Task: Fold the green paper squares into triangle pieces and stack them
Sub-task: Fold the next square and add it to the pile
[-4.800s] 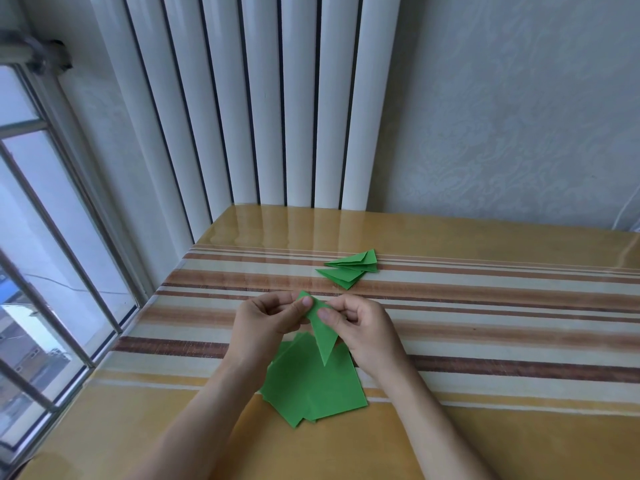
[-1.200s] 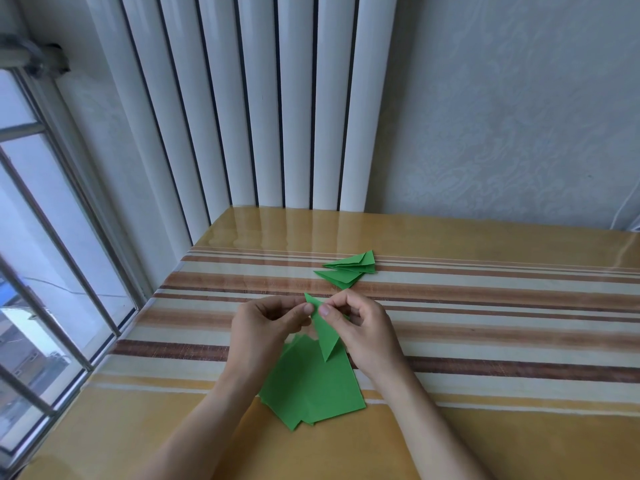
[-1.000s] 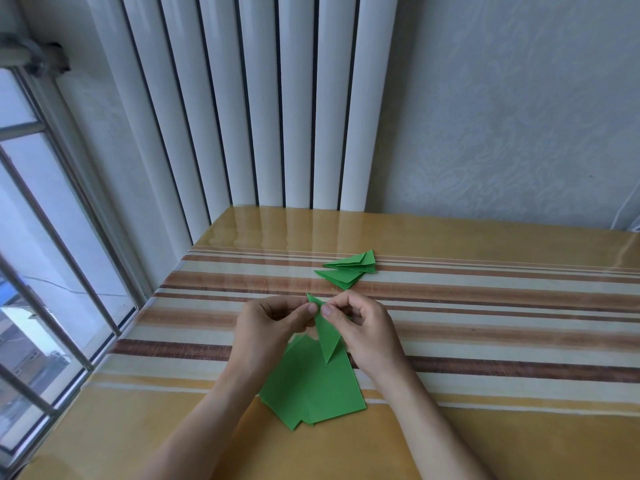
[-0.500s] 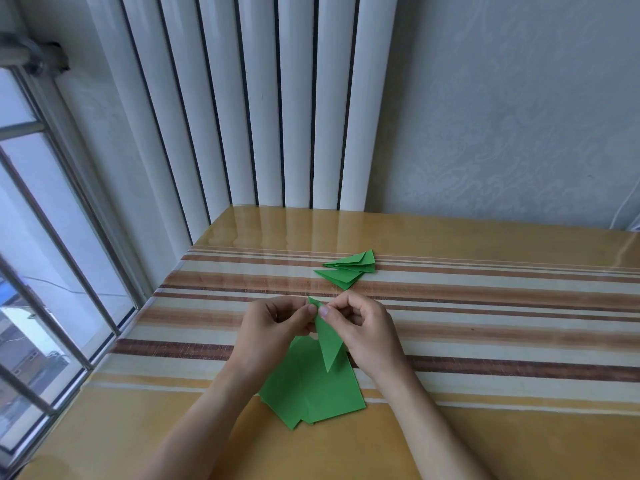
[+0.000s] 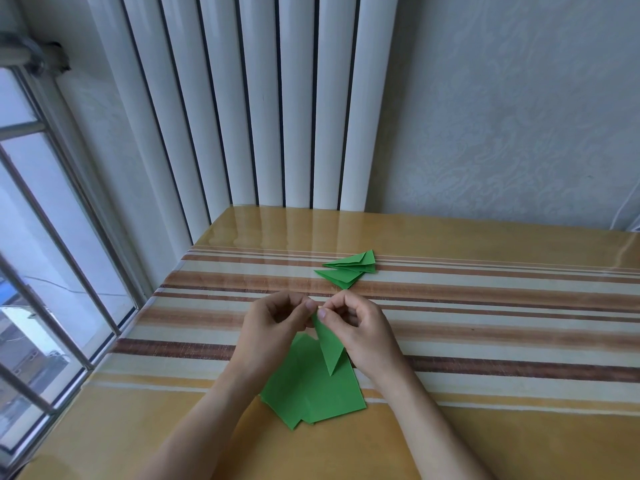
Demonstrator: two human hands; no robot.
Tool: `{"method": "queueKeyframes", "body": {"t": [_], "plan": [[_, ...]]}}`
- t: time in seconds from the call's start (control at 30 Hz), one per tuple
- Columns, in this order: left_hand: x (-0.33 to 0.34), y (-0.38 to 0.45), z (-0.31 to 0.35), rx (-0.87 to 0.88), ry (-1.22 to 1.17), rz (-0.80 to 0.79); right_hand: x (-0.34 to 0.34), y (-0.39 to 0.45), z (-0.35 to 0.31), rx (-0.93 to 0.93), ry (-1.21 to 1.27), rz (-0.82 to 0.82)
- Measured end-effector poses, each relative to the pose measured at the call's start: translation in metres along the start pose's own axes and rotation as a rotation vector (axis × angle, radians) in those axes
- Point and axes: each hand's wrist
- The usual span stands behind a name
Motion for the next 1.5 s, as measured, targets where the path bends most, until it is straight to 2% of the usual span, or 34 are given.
{"method": "queueKeyframes", "body": {"t": [0.17,0.33,0.53,0.7,0.8,0.9,1.13,1.27,1.5], "plan": [[-0.001,0.000,0.000,-0.046,-0.017,-0.004,-0.002,0.001,0.000,0.005,-0.009,0.035],[0.002,-0.002,-0.004,-0.074,0.089,-0.031,-0.004,0.002,0.000,0.019,0.033,0.078],[0.002,-0.001,-0.003,-0.067,0.069,-0.033,-0.003,0.001,-0.002,0.073,0.076,0.058],[0.002,0.001,-0.001,-0.108,-0.007,0.029,-0.002,0.002,0.003,0.123,0.105,0.065],[0.003,0.003,0.001,-0.178,-0.172,0.071,-0.001,0.003,0.004,0.131,0.106,0.058],[0.003,0.003,0.007,-0.205,-0.298,0.036,-0.001,0.003,0.002,0.140,0.111,0.048],[0.000,0.003,0.003,-0.207,-0.238,0.061,-0.003,0.002,0.000,0.119,0.053,0.110],[-0.001,0.000,0.003,-0.178,-0.160,0.002,-0.003,0.001,-0.002,0.112,-0.016,0.113],[0.000,0.001,0.005,-0.173,-0.196,0.072,0.000,-0.001,-0.004,0.039,-0.106,0.040]]}}
Point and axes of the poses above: each hand's wrist, its own y-axis towards the middle knuckle, its own x-axis out of the palm, z = x × y, and after that the axes turned 12 degrees about -y, right-handed
